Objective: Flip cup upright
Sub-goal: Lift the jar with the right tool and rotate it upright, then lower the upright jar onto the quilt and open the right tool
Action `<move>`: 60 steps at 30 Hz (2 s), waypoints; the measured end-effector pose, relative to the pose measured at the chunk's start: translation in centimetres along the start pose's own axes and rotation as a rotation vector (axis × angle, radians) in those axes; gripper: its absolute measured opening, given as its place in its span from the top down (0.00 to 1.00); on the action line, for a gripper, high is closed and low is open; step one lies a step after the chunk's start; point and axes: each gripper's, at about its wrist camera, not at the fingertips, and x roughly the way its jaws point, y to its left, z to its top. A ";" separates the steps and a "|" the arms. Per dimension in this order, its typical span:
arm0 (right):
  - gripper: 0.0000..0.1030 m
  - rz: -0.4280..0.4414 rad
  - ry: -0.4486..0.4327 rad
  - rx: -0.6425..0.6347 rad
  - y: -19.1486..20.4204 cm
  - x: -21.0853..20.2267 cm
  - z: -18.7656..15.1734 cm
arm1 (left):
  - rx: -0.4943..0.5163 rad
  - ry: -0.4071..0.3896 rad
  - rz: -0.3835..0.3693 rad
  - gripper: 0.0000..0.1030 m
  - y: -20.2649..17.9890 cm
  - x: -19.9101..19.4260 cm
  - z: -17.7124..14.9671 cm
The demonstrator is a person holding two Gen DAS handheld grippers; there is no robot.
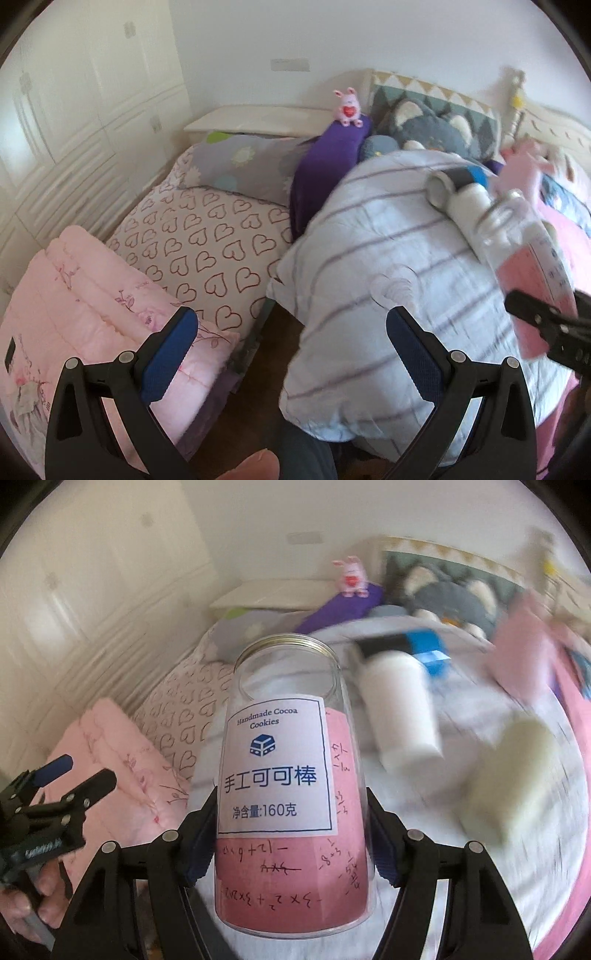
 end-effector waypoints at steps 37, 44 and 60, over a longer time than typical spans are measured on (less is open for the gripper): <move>0.20 -0.212 -0.244 0.067 -1.9 -9.9 -10.6 | 0.116 -0.039 0.010 0.00 -7.8 -9.1 -6.5; 0.20 -0.258 -0.305 0.109 -3.1 -13.4 -11.6 | 0.101 -0.039 0.002 0.00 -8.1 -10.1 -7.3; 0.20 -0.276 -0.320 0.119 -3.5 -14.5 -12.2 | 0.117 -0.034 0.000 0.00 -8.7 -10.7 -8.2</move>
